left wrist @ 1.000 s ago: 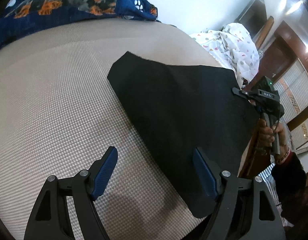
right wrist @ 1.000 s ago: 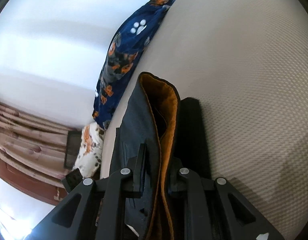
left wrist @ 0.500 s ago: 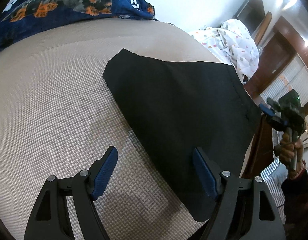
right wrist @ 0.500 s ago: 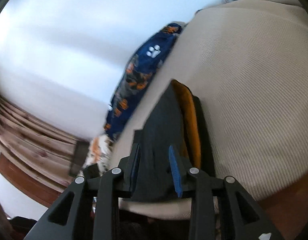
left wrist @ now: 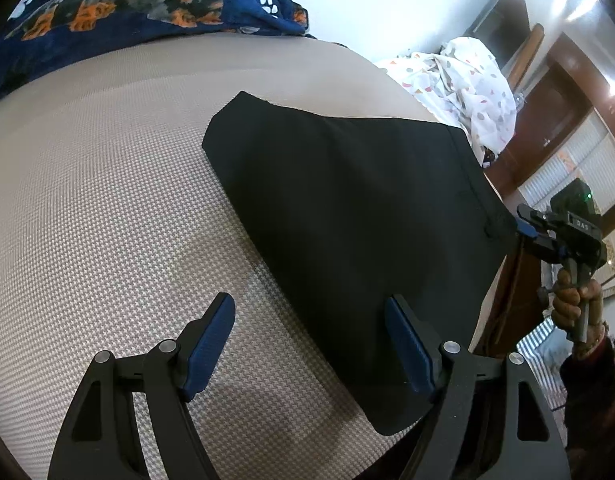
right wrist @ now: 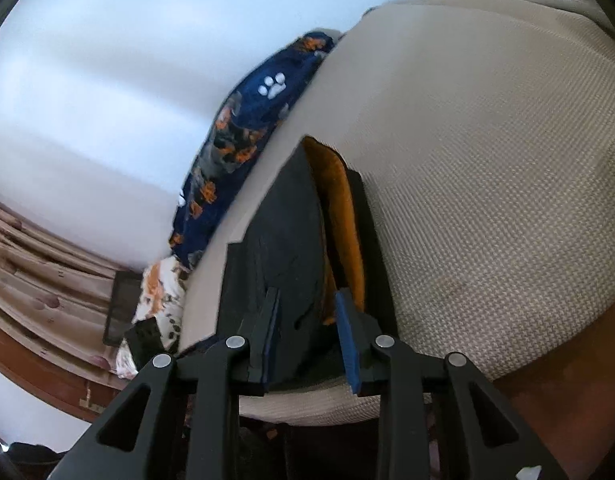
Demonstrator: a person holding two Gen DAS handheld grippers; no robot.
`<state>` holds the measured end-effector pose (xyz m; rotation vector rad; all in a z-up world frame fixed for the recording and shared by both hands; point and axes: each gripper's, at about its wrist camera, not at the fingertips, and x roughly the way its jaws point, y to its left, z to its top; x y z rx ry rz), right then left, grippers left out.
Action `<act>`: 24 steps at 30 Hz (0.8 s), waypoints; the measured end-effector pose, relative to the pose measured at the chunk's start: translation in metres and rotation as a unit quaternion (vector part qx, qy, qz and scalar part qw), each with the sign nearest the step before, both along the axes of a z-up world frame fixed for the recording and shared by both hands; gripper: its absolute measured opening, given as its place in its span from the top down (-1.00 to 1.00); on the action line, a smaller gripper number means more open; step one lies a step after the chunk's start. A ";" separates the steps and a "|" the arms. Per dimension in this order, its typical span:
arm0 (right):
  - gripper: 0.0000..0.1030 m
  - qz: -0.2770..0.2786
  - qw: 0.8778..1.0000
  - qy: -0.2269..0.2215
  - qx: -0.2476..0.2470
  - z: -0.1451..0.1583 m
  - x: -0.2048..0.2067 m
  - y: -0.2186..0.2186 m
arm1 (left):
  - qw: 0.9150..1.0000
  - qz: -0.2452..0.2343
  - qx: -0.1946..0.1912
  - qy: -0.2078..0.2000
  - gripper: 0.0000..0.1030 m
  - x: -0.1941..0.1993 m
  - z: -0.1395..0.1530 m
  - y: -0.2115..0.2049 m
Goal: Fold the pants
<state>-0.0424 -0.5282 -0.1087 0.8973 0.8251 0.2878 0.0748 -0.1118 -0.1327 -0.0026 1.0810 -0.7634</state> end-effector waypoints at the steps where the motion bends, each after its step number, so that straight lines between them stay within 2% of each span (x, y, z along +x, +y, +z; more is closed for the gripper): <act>1: 0.48 0.005 1.000 -0.002 -0.009 0.002 0.001 0.002 | 1.000 -0.001 0.001 -0.001 -0.50 0.000 0.000 0.000; 3: 0.82 0.010 1.000 -0.005 -0.029 0.006 0.000 0.005 | 1.000 -0.001 0.001 0.000 -0.50 0.000 0.000 -0.001; 5: 0.87 0.008 0.999 -0.007 -0.030 0.010 -0.003 0.006 | 1.000 0.001 0.003 -0.001 -0.50 0.002 0.001 -0.001; 9: 0.90 0.003 1.000 0.006 -0.011 0.005 -0.015 0.003 | 1.000 0.002 0.002 0.000 -0.50 0.002 0.000 -0.002; 10: 0.90 -0.004 1.000 0.017 -0.022 -0.002 -0.017 0.000 | 1.000 0.002 0.002 0.002 -0.50 0.003 -0.001 -0.002; 14: 0.92 -0.019 0.999 0.034 0.002 -0.025 -0.020 -0.011 | 1.000 0.003 0.004 0.008 -0.50 0.004 -0.006 -0.004; 19: 0.82 -0.019 1.000 0.016 -0.011 -0.010 -0.019 -0.011 | 1.000 0.005 0.001 0.009 -0.50 0.004 -0.004 -0.003; 21: 0.71 -0.029 0.999 0.013 -0.037 0.000 -0.020 -0.013 | 1.000 0.007 0.000 0.008 -0.50 0.003 -0.003 -0.002; 22: 0.37 -0.028 0.998 0.017 -0.054 0.003 -0.017 -0.013 | 1.000 0.008 -0.001 0.008 -0.50 0.001 -0.003 -0.002; 23: -0.26 -0.024 0.997 0.022 -0.067 0.005 -0.013 -0.013 | 1.000 0.007 -0.005 0.010 -0.50 0.002 -0.003 -0.001; 24: -0.47 -0.021 0.997 0.023 -0.074 0.006 -0.009 -0.012 | 1.000 0.006 -0.009 0.013 -0.50 0.003 -0.004 0.000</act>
